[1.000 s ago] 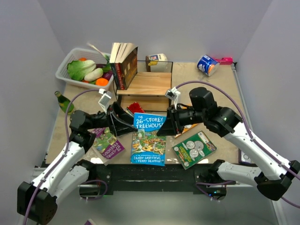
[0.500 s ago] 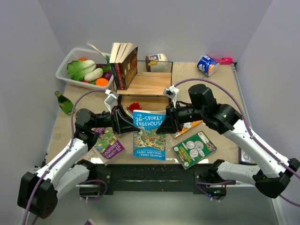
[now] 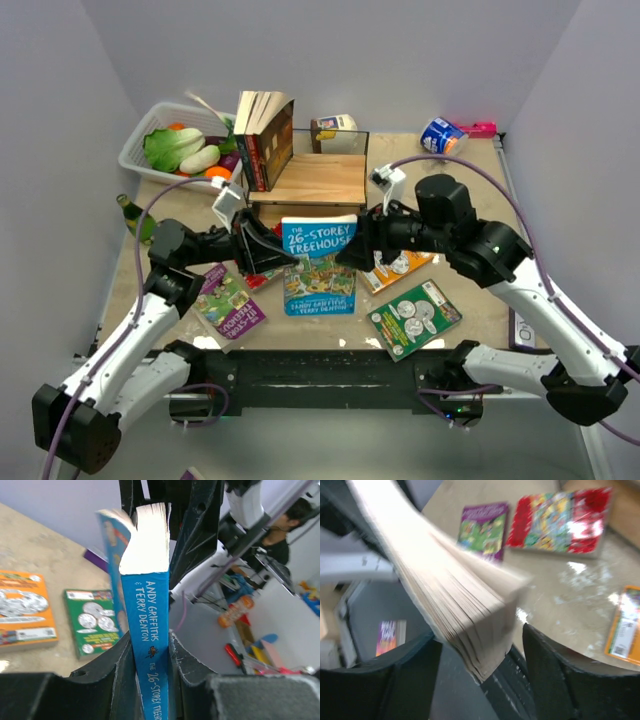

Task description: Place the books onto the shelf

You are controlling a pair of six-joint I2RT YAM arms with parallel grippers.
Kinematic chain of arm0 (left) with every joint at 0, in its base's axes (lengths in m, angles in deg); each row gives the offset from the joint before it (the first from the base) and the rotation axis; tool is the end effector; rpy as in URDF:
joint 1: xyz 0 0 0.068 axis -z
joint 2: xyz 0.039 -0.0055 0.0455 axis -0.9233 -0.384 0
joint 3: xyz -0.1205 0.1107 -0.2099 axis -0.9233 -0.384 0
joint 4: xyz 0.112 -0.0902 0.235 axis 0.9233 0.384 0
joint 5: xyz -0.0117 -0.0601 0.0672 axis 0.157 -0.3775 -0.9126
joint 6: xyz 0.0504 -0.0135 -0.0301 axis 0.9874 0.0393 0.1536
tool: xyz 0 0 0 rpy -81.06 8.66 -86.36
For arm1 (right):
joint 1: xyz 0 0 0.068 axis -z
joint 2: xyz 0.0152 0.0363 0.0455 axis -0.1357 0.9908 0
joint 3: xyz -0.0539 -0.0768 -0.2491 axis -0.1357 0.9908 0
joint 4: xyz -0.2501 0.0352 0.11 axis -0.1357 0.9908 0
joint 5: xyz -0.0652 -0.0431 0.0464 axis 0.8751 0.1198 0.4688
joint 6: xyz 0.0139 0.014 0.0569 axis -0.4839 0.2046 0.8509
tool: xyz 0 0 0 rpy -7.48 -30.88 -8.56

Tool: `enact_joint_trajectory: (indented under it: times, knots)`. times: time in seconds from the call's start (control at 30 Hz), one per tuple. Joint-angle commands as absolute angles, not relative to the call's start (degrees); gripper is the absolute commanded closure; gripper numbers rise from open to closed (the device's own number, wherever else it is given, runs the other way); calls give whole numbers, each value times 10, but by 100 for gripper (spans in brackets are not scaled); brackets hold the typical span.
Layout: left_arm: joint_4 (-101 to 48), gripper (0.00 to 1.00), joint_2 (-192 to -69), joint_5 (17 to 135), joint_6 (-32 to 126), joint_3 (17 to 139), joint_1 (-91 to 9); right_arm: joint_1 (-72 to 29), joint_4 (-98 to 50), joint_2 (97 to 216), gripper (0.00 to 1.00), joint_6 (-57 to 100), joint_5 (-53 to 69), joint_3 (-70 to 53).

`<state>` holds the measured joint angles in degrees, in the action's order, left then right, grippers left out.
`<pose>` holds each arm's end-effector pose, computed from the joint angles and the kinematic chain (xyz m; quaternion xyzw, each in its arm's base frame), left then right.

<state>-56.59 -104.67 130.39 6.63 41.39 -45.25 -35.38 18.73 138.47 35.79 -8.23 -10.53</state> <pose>0.1811 -0.1164 0.3315 0.2733 0.5966 -0.6606 0.3646 0.1622 0.1770 0.4111 -0.2632 0.8066 0.4159 0.3274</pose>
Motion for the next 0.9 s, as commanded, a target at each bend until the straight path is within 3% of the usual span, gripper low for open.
enact_joint_trajectory:
  times: [0.0,0.23,0.3,0.37,0.53,0.67,0.87]
  knots:
    - [-402,100,-1015,1164,214,535,-451,-355,145,1354,30,433,135,-163]
    - [-302,100,-1035,949,300,623,-451,-354,108,1320,26,486,375,-173]
    - [-338,100,-1026,875,311,615,-450,-355,76,1308,17,497,416,-153]
    - [-365,100,-1025,820,319,607,-450,-355,39,1298,1,504,431,-128]
    - [-438,100,-1039,758,394,596,-422,-354,16,1319,1,503,435,-124]
    - [-493,100,-1045,663,512,577,-321,-355,4,1331,3,505,453,-112]
    - [-545,100,-1078,607,584,565,-290,-354,-4,1365,5,509,495,-124]
